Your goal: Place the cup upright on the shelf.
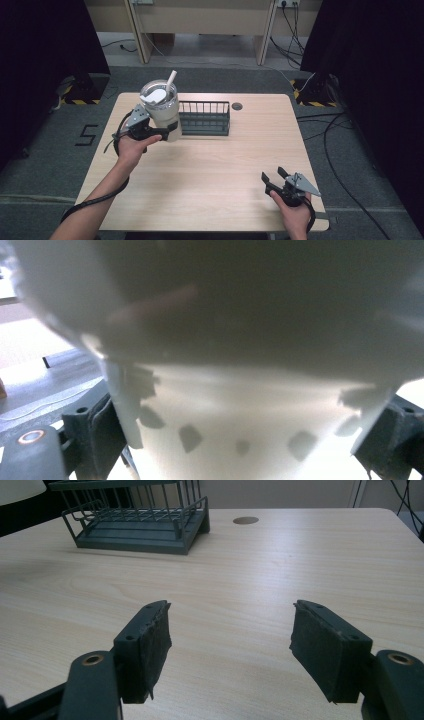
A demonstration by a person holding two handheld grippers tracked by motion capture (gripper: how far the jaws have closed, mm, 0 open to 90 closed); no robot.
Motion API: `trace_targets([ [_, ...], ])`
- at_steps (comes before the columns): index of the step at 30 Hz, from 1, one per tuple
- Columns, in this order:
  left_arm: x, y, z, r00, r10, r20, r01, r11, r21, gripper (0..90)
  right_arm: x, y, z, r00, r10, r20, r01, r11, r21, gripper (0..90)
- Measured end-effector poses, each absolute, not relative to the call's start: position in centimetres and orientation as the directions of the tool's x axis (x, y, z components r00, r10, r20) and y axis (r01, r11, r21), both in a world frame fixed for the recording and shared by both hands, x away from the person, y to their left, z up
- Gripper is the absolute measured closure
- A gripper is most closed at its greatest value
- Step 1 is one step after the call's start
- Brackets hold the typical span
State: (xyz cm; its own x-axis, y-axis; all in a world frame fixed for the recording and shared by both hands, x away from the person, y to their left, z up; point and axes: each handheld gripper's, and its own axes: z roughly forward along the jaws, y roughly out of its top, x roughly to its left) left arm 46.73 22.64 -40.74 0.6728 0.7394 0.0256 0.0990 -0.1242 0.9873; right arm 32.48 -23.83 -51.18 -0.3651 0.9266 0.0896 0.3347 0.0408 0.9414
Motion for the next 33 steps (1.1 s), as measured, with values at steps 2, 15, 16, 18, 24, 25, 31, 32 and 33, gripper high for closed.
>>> trace_targets([
  [2,46.9,22.5,-40.5,0.672,0.739,0.034,0.094,-0.131,0.987,10.0,32.5,-23.8,-51.2,-0.366,0.926,0.087,0.335,0.044,0.941,32.2],
  [15,48.3,21.6,-39.2,0.671,0.741,0.041,0.081,-0.128,0.988,10.0,32.5,-23.9,-51.3,-0.366,0.927,0.087,0.336,0.044,0.941,32.2],
  [16,48.4,21.5,-39.0,0.671,0.740,0.044,0.078,-0.129,0.989,10.0,32.5,-23.9,-51.3,-0.366,0.926,0.088,0.335,0.043,0.941,32.2],
  [18,48.6,21.3,-38.8,0.672,0.739,0.048,0.074,-0.132,0.988,10.0,32.5,-23.8,-51.3,-0.366,0.926,0.088,0.335,0.043,0.941,32.2],
  [24,49.3,20.8,-38.4,0.673,0.738,0.052,0.069,-0.133,0.989,10.1,32.4,-23.9,-51.3,-0.364,0.927,0.093,0.339,0.039,0.940,32.2],
  [25,49.4,20.7,-38.3,0.673,0.738,0.052,0.068,-0.131,0.989,10.0,32.4,-23.9,-51.3,-0.364,0.927,0.093,0.339,0.038,0.940,32.3],
  [31,50.0,20.2,-37.9,0.673,0.738,0.051,0.067,-0.129,0.989,10.1,32.5,-23.9,-51.4,-0.364,0.927,0.092,0.337,0.039,0.941,32.2],
  [32,50.2,20.2,-37.9,0.674,0.737,0.052,0.066,-0.130,0.989,10.1,32.5,-23.9,-51.3,-0.364,0.927,0.092,0.338,0.039,0.940,32.2],
  [33,50.3,20.1,-37.8,0.674,0.737,0.052,0.067,-0.132,0.989,10.1,32.5,-23.9,-51.4,-0.364,0.927,0.092,0.339,0.040,0.940,32.3],
])
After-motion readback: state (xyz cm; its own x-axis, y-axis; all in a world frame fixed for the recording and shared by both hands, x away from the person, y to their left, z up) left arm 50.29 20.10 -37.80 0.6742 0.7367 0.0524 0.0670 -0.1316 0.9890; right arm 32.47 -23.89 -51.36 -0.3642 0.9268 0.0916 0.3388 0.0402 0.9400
